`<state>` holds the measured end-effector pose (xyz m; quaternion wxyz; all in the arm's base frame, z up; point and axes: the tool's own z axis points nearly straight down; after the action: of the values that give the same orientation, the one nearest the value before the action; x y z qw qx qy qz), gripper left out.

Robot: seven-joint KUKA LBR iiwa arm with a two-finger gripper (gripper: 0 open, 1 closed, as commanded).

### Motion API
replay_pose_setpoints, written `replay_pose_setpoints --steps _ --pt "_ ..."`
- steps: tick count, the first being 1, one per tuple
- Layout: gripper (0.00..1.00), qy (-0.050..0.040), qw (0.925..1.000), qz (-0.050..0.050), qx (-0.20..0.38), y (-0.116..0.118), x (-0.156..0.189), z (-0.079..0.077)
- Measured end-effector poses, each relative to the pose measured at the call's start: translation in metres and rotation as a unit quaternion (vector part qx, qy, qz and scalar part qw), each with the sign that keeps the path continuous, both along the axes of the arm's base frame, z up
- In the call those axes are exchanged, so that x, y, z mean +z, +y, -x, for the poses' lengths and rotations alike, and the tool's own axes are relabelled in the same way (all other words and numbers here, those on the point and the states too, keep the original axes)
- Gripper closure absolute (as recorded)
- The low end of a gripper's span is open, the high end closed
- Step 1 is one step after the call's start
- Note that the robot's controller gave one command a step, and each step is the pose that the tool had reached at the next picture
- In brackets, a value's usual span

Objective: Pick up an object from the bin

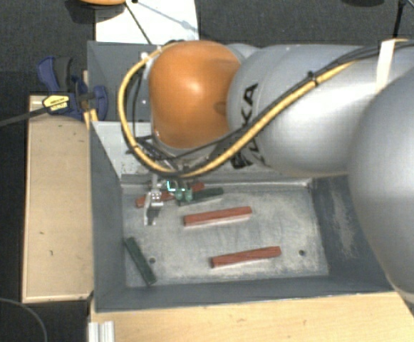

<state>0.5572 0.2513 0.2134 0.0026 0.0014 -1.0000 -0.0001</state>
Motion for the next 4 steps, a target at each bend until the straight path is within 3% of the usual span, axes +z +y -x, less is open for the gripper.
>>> replay_pose_setpoints --steps 1,2,3,4 --pt "0.0 -0.0016 1.0 0.0 -0.001 -0.001 0.002 -0.001" --pt "0.0 -0.0036 0.9993 -0.001 0.037 -0.005 0.011 0.001" --pt "0.0 -0.0077 0.9977 -0.002 0.067 -0.026 -0.036 -0.023" --pt "0.0 -0.003 0.9973 0.0 0.074 -0.051 -0.089 -0.03"
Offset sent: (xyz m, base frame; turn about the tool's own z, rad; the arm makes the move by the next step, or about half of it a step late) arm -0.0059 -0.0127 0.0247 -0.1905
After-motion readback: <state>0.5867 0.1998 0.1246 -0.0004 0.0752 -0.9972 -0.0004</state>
